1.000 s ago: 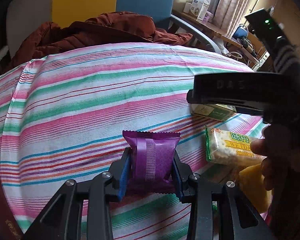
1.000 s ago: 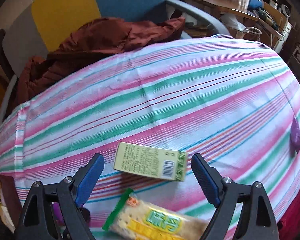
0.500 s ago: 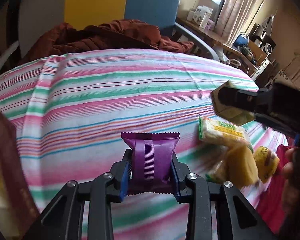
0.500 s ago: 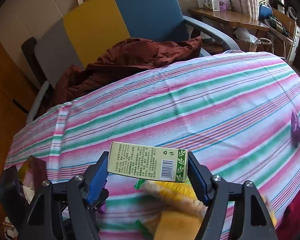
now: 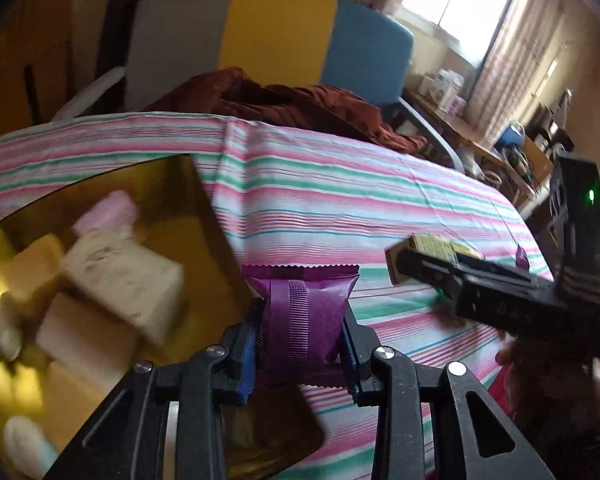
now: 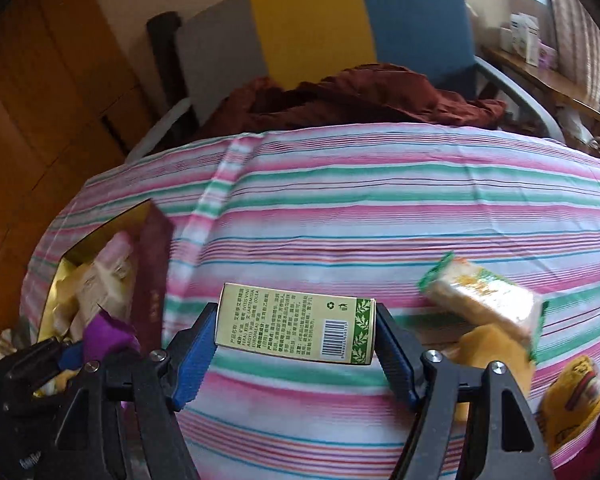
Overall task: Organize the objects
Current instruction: 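Carry the purple packet and green box to the tray and open both tools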
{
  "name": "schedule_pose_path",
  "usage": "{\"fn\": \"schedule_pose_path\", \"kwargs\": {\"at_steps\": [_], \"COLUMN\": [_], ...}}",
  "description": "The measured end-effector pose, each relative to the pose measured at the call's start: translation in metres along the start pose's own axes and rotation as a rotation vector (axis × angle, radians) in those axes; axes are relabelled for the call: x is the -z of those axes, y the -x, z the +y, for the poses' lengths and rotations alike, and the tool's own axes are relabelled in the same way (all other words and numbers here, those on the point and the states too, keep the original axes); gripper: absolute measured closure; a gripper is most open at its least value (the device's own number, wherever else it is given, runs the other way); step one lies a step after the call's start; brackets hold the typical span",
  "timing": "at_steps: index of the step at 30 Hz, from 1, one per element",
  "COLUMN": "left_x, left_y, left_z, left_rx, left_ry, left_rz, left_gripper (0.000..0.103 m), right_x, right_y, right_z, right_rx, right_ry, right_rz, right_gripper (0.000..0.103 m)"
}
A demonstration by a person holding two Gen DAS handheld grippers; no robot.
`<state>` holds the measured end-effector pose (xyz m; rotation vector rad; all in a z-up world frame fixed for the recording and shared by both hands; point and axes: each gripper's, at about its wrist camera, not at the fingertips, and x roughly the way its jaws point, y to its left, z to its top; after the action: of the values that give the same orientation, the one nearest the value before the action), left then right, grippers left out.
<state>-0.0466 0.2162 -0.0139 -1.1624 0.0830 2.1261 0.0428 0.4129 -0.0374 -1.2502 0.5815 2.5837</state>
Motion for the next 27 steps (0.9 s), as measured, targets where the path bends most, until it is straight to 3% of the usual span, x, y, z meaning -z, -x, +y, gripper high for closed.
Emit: {"fn": "schedule_pose_path", "kwargs": {"at_steps": [8,17,18,22,27], "left_x": [0.015,0.032,0.033,0.035,0.044], "left_y": [0.054,0.067,0.067,0.069,0.07], "left_z": [0.089,0.155,0.16,0.17,0.177], "left_rx": [-0.105,-0.182,-0.19,-0.189,-0.184], "left_ry": [0.167,0.273,0.28,0.31,0.336], "left_rz": [-0.101,-0.127,-0.13,-0.138,-0.135], "left_gripper": [0.068,0.067,0.066,0.044,0.042], "right_x": [0.007,-0.028,-0.034,-0.051,-0.055], "right_y": [-0.006,-0.031,-0.037,-0.062,-0.075], "right_z": [0.09,0.163,0.169,0.182,0.18], "right_rx": [-0.126,-0.175,-0.168,-0.144,-0.123], "right_ry": [0.124,0.138,0.126,0.082,0.032], "right_rz": [0.032,0.05,0.049,0.067,0.085], "right_gripper": [0.028,0.028,0.028,0.024,0.019]}}
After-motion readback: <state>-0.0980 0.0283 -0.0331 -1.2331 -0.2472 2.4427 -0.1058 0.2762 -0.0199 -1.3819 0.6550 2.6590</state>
